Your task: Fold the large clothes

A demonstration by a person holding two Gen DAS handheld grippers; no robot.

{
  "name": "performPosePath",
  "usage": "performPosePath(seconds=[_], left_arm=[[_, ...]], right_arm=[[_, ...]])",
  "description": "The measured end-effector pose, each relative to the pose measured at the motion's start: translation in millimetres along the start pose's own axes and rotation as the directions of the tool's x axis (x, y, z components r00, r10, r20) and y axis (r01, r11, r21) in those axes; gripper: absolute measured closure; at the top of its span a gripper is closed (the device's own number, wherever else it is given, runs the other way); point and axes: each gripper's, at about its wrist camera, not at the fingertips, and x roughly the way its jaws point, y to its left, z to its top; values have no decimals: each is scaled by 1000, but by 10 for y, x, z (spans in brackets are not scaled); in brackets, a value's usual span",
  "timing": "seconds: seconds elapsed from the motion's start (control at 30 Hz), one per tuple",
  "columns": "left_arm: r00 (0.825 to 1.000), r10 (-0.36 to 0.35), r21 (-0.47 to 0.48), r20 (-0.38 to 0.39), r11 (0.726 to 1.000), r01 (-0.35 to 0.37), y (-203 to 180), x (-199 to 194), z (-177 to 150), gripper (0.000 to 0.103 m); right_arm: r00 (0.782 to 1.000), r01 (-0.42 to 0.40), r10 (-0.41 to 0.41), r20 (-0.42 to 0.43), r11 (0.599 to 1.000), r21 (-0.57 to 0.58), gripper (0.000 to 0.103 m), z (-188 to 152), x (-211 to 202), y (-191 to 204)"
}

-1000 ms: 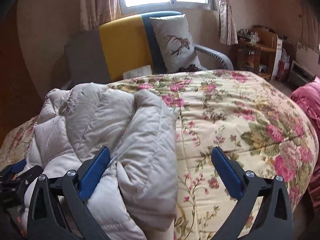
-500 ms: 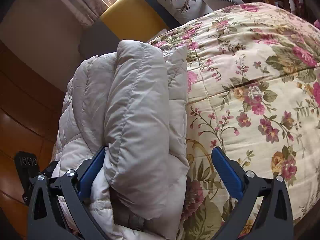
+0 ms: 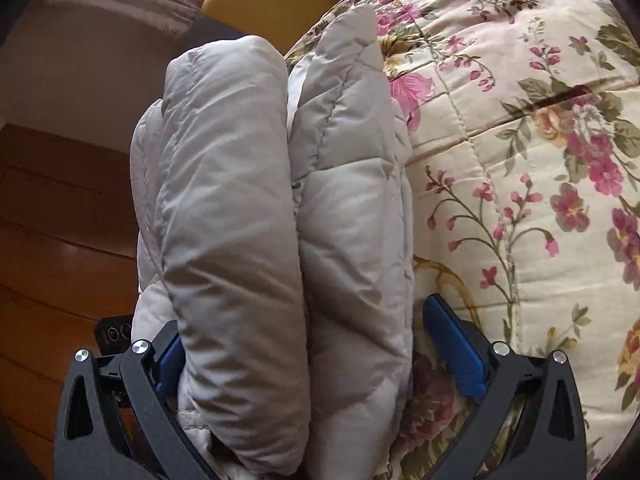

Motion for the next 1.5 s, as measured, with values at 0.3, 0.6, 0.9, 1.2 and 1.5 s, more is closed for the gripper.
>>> performPosePath(seconds=[0.3, 0.6, 0.9, 1.2, 1.5], left_arm=[[1000, -1, 39, 31, 999, 0, -215, -17, -91, 13], [983, 56, 144, 177, 986, -82, -475, -379, -147, 22], [925, 140, 132, 354, 971, -198, -282, -1029, -163, 25], [830, 237, 73, 505, 947, -314, 138, -1684, -79, 25], [760, 383, -74, 525, 910, -408, 858, -1555, 121, 16]], right_arm=[[1000, -31, 30, -9, 992, -120, 4, 69, 161, 212], [985, -161, 171, 40, 972, -173, 12, -31, 160, 506], [951, -301, 310, -6, 919, -256, 13, 14, 617, 1002], [920, -380, 387, -57, 850, -366, 13, 342, 1335, 1547], [973, -156, 213, 89, 890, -429, 12, 403, 1973, 1600]])
